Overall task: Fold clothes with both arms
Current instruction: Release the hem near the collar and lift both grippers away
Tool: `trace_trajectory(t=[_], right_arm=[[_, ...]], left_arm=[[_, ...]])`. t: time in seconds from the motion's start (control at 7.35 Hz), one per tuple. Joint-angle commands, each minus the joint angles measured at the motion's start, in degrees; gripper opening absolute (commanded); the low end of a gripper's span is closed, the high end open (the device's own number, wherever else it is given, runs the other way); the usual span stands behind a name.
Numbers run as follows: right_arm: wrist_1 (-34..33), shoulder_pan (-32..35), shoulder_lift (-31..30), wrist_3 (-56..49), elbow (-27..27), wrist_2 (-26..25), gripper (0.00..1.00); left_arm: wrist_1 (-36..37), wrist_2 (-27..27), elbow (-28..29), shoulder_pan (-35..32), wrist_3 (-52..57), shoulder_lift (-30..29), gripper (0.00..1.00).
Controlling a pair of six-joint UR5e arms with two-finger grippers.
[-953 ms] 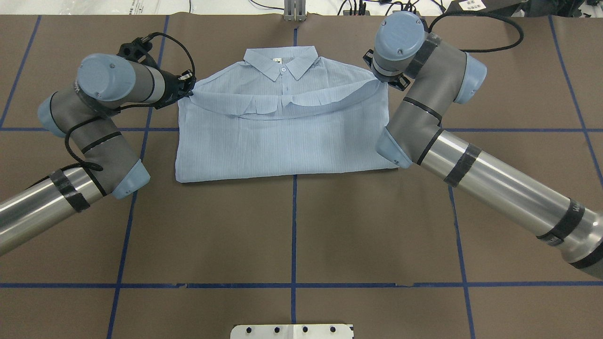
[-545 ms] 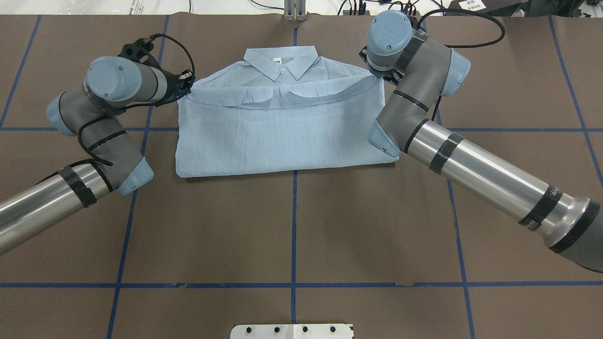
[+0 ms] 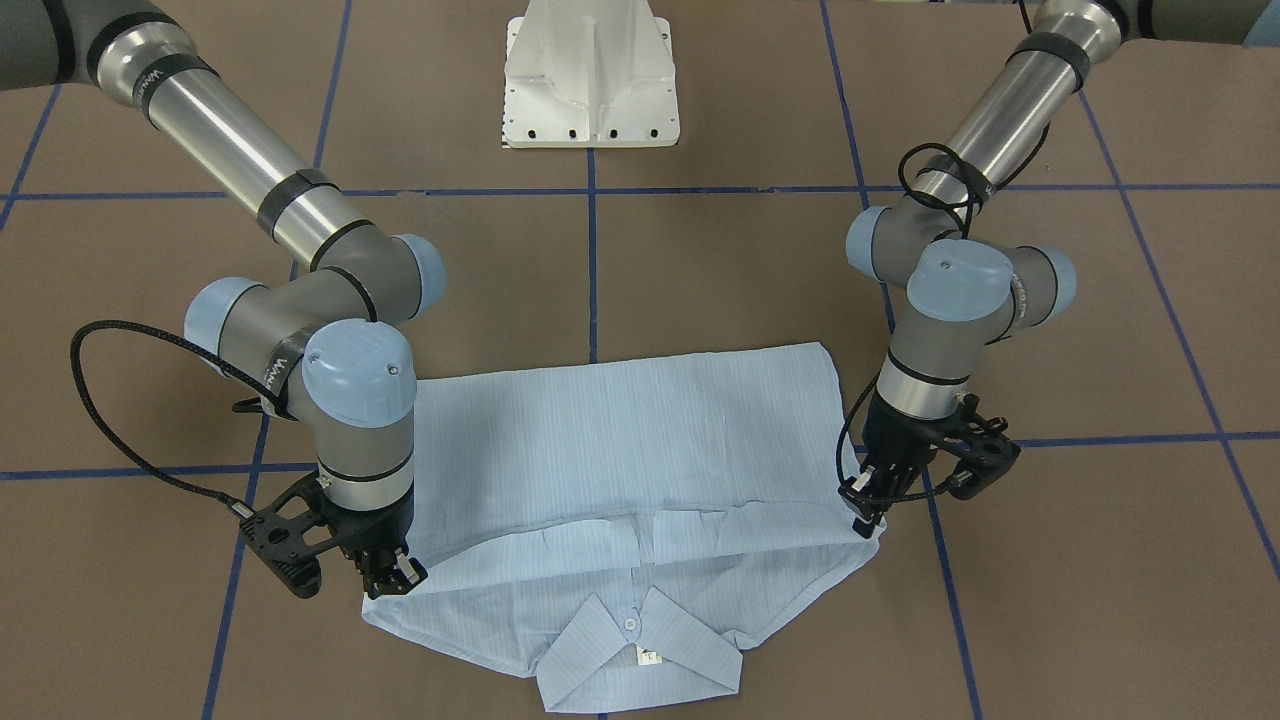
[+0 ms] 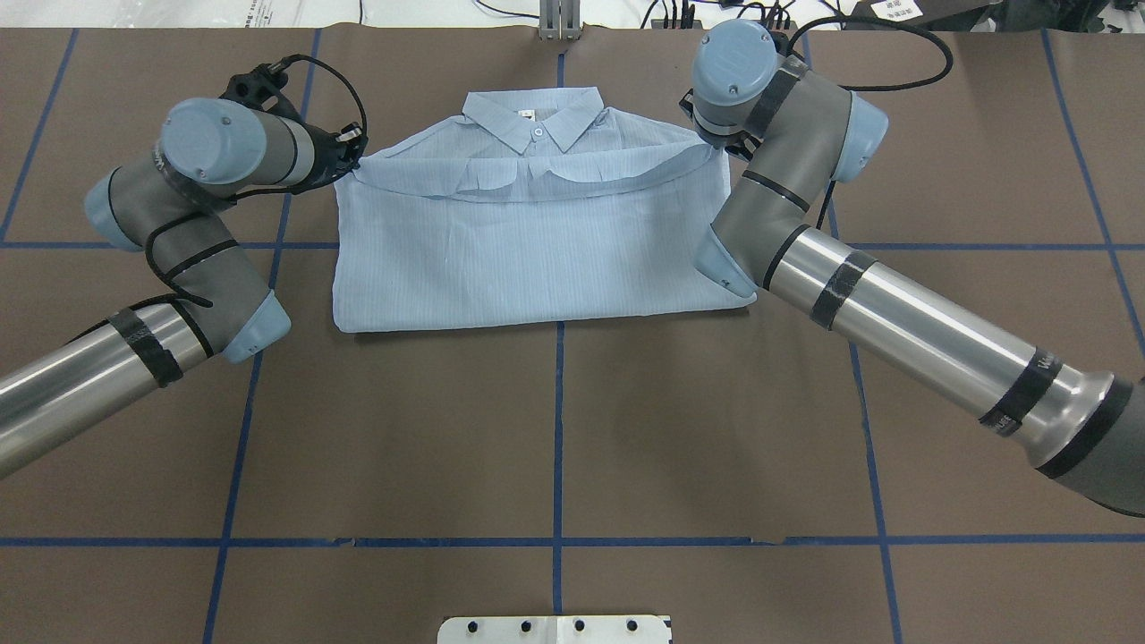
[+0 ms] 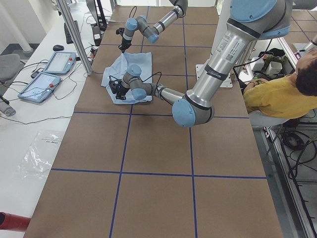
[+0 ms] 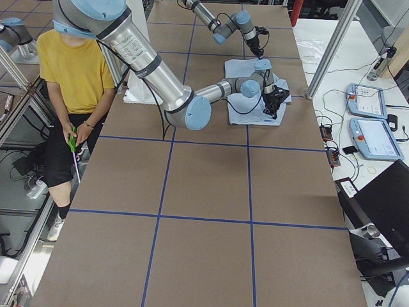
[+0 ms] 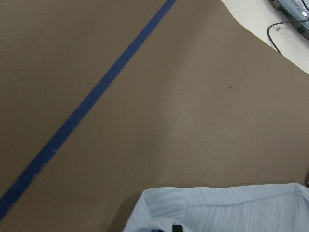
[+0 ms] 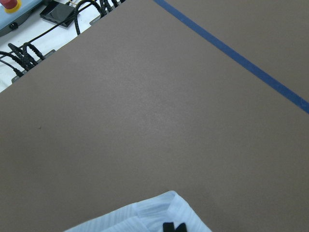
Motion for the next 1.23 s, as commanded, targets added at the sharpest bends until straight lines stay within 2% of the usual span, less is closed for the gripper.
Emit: trace_trajectory(t=[0.0,0.14,0.27,0.41,0.82,1.09], right_arm=[[0.0,-0.1,-0.1,0.0,-0.3,-0.1,0.00],[0.0,-0.3,0.0,0.0,-0.3,-0.2,0.56],[0.0,-0.2,0.0,0.0,-0.1,0.0,1.00],[0.0,0.0,-0.9,0.1,2.3,0.4,1.00],[0.2,-3.4,-18.3,0.7,26.1,3.2,1.00],[0.3,-6.9,-22.9,4.4,31.7,3.2,1.00]], left_arm=[[0.0,0.0,0.2,-0.2,0.1,0.0,0.00],[0.1,0.0,0.3,-0.3,0.1,0.0,0.01],[0.0,-0.1,0.3,-1.5,0.1,0.0,0.41],[-0.8,-0.3,0.3,-2.8,0.1,0.1,0.49],[-1.4,-0.6,-0.2,-3.9,0.1,0.0,0.49],[-1.5,-0.6,-0.2,-3.9,0.1,0.1,0.49]])
